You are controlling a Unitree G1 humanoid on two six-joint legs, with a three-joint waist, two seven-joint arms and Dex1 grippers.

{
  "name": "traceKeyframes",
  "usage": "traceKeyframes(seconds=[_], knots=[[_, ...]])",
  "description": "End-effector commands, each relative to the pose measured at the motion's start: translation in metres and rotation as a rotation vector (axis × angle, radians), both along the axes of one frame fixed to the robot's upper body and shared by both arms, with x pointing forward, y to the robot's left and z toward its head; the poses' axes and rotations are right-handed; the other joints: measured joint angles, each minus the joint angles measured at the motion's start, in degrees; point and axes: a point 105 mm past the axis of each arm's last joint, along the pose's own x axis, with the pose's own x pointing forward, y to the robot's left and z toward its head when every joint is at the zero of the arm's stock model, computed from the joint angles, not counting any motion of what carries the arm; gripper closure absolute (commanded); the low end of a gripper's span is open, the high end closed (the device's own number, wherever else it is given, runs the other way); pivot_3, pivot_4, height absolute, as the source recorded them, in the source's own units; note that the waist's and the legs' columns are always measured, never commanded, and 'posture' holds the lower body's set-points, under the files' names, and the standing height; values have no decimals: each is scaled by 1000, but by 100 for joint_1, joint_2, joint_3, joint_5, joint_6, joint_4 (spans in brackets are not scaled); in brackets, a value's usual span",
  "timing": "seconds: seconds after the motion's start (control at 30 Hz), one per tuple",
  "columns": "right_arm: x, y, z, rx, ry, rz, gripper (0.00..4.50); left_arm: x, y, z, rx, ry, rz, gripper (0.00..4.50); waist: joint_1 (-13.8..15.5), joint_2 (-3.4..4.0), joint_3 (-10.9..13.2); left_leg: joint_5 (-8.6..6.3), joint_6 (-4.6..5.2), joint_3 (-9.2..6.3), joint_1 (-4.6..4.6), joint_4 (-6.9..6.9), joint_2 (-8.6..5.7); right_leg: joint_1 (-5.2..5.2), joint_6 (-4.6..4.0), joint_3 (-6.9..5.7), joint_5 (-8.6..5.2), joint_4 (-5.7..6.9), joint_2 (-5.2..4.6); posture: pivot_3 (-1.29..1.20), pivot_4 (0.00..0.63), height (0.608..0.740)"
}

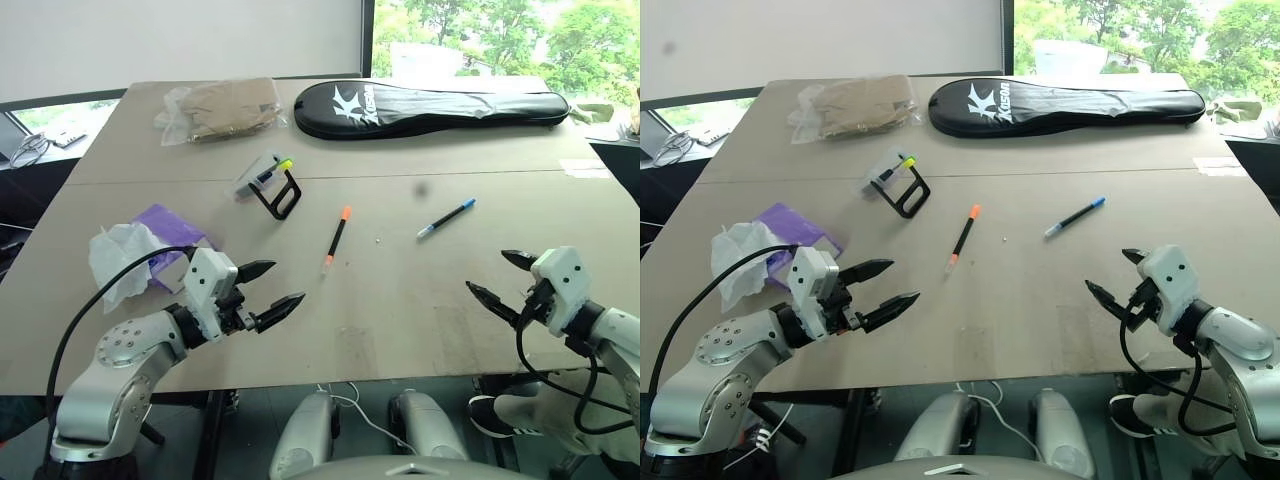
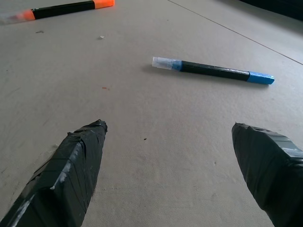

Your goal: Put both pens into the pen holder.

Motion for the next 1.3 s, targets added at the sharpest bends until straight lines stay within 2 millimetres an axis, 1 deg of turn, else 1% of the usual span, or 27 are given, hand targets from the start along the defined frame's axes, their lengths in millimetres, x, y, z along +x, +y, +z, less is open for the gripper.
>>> traceKeyframes(seconds=[0.03,0.13,0.23,0.3,0.4,0.43,0.5,0.53,0.57,0.6,0.63,0.73,0.8,0.83,0.93,1.0,1.03,1.13,1.17,1.2,1.23,1.3], knots=[[-2,1,14,10,-60,2,0,2,-10,12,-12,-32,-31,84,0,0,0,0,0,0,0,0,0,0,0,0,0,0,0,0,150,740],[-3,8,13,14,-64,12,0,11,-21,19,-42,-35,-52,84,52,-1,0,0,0,-9,-3,2,-1,2,0,-9,0,0,0,0,150,740],[1,14,17,18,-82,24,0,11,-27,23,-62,-42,-96,84,11,0,0,0,0,-6,2,2,-1,6,1,-11,0,-1,1,0,150,740],[5,20,20,33,-61,44,0,9,-30,24,-54,-46,-129,84,-26,0,0,0,0,3,3,-1,-1,5,1,-10,0,-2,2,0,150,740],[20,27,32,49,-37,77,0,3,-36,31,-59,-63,-190,84,-38,0,1,0,0,9,8,-2,1,3,0,-9,1,-1,4,0,150,740],[28,29,35,9,-27,97,0,2,-39,33,-58,-68,-208,84,-21,0,1,0,0,4,8,-1,1,4,0,-11,1,-1,4,0,150,740],[51,35,41,-98,3,171,0,0,-48,40,-44,-89,-256,84,-16,1,2,0,0,0,7,-1,1,5,-1,-13,1,-1,5,0,150,740],[62,36,40,-170,26,210,0,-1,-52,44,-39,-98,-273,84,-27,2,5,0,0,2,8,1,0,6,-1,-18,1,-1,5,0,150,740],[71,36,36,-274,49,264,0,-2,-56,46,-29,-107,-290,84,-38,7,8,1,0,7,10,3,0,7,-1,-17,2,-2,5,0,150,740],[76,35,31,-349,69,301,0,-3,-59,47,-21,-112,-299,84,-35,6,9,1,2,13,12,3,-2,8,-2,-14,3,-4,5,0,150,740],[86,34,28,-409,90,330,0,-3,-62,49,-23,-115,-304,84,-30,1,7,1,2,15,12,2,-2,8,-2,-15,2,-6,5,0,150,740],[124,38,28,-513,138,372,0,-3,-70,53,-25,-133,-317,84,-35,-5,9,1,1,5,7,-8,-1,6,-3,-23,2,-11,5,0,150,740],[144,37,27,-608,182,387,0,-4,-71,53,-13,-146,-323,84,-72,-2,23,1,-1,16,-1,-13,-1,-6,-3,-13,3,-9,5,0,150,740],[150,37,27,-651,207,396,0,-5,-71,52,-7,-153,-324,84,-81,-4,26,13,-21,18,-9,-19,-2,-15,-3,-10,3,-8,4,0,150,740],[163,40,30,-741,232,422,0,-5,-68,50,-3,-169,-304,84,-109,-4,28,15,-26,20,-18,-33,-4,-27,-3,-10,3,-19,-1,0,150,740],[166,42,27,-789,267,428,0,-4,-65,48,-14,-175,-280,84,-111,-4,28,15,-27,15,-21,-39,-4,-29,-3,-12,3,-26,-2,0,150,740],[164,40,23,-823,311,448,0,-4,-64,47,-15,-178,-272,84,-114,-4,28,14,-28,14,-21,-40,-4,-30,-3,-11,3,-28,-3,0,150,740],[154,31,14,-900,431,503,724,-7,-61,43,-27,-183,-247,0,-96,-3,27,14,-28,8,-19,-41,-6,-29,-3,-8,3,-28,-7,0,150,740],[152,29,13,-918,458,519,1162,-9,-60,41,-30,-184,-239,0,-80,-3,28,14,-28,8,-17,-42,-7,-27,-4,-9,3,-26,-8,0,150,740],[151,28,12,-930,473,524,1715,-10,-60,40,-35,-183,-230,0,-67,-3,27,14,-28,6,-17,-40,-7,-27,-4,-9,3,-26,-8,0,150,740],[152,29,13,-928,476,513,2024,-11,-59,39,-44,-185,-217,0,-49,-1,27,14,-28,6,-17,-40,-7,-27,-4,-9,3,-25,-9,0,150,740],[154,29,13,-912,478,489,2975,-11,-58,38,-59,-189,-194,0,-13,-1,27,14,-28,5,-15,-39,-8,-25,-4,-9,3,-22,-10,0,150,740]])
